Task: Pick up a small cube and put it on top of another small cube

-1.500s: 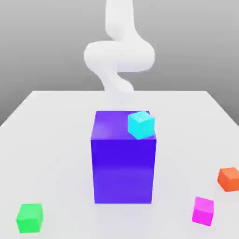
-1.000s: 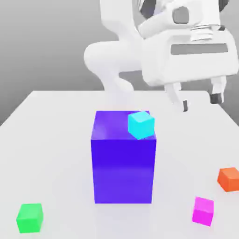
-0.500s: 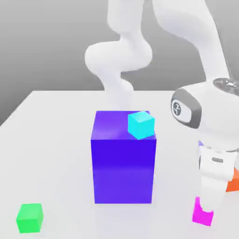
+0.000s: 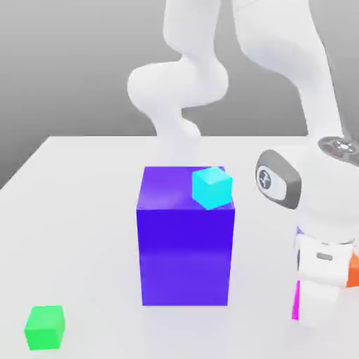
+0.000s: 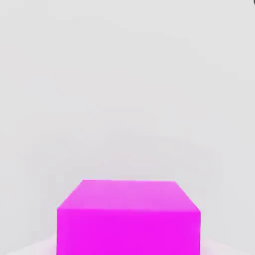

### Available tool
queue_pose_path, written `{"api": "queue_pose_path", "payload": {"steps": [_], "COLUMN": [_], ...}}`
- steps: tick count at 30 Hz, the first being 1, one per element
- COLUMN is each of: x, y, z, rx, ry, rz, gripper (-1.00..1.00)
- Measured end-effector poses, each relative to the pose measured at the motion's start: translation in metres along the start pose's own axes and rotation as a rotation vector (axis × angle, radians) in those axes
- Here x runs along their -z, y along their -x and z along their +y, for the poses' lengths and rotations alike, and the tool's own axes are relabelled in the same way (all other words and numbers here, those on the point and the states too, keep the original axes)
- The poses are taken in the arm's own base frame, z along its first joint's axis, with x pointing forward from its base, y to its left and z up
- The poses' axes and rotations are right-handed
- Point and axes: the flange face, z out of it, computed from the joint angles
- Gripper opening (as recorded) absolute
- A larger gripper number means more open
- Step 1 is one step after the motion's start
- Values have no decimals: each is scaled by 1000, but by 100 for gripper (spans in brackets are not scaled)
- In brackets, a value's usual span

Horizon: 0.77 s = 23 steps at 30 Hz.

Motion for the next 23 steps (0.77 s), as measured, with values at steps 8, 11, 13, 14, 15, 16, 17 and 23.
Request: {"api": "queue_pose_path", "payload": {"steps": [8,11,13,14,15,16,17,23], "x": [50,56,60,60,57,51,42,-2], "y": [1,32,60,76,93,110,128,165], "z": [192,259,301,321,340,360,380,419], "rx": [-453,-602,-702,-751,-799,-847,-896,-995], "ry": [-21,-12,-6,-1,6,12,18,31], "rz": [63,57,51,41,30,19,9,-14], "gripper": [-100,-100,-100,-100,-100,-100,-100,100]}}
